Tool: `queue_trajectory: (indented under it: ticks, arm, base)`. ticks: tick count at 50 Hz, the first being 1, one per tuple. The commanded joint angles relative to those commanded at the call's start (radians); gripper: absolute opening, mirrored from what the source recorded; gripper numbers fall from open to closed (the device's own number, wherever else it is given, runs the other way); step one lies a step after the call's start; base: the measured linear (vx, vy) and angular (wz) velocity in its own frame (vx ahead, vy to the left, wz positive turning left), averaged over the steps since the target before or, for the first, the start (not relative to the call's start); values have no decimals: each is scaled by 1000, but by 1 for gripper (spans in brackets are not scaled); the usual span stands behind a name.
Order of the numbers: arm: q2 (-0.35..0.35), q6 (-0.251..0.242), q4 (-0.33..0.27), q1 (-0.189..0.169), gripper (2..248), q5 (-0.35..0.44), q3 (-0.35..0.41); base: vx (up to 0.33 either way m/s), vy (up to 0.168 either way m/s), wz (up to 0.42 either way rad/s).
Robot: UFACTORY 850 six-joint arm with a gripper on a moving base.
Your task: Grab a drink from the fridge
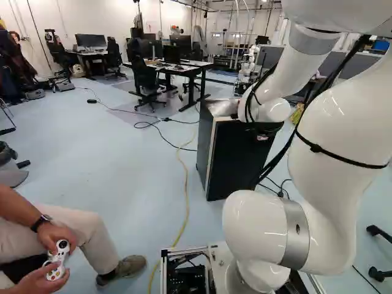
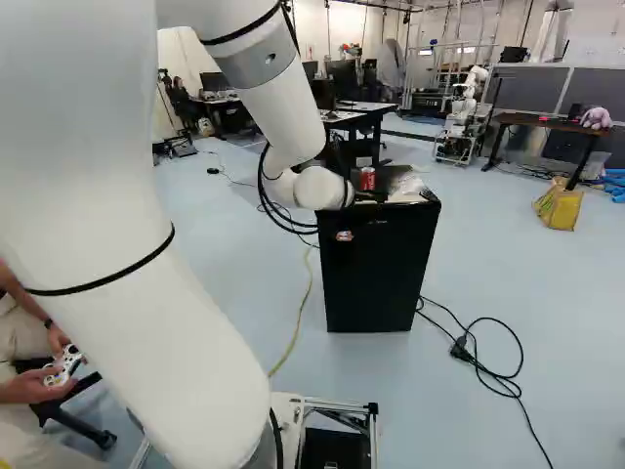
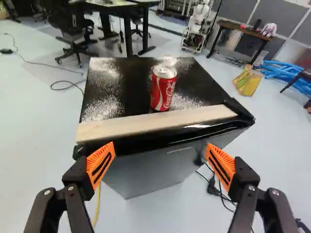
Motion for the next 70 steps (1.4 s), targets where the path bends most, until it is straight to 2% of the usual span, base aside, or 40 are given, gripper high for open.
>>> queue_trajectory:
  ticks: [20, 39, 56, 70]
  arm:
    - [-19, 0, 63, 0, 247, 181, 1]
    - [-60, 0, 96, 0, 247, 295, 3]
    - [-102, 0, 101, 1, 247, 316, -1]
    - [-166, 0, 101, 9, 247, 316, -38]
  base:
    - [0, 0, 0]
    - [0, 0, 0]
    - [0, 0, 0]
    - [0, 0, 0]
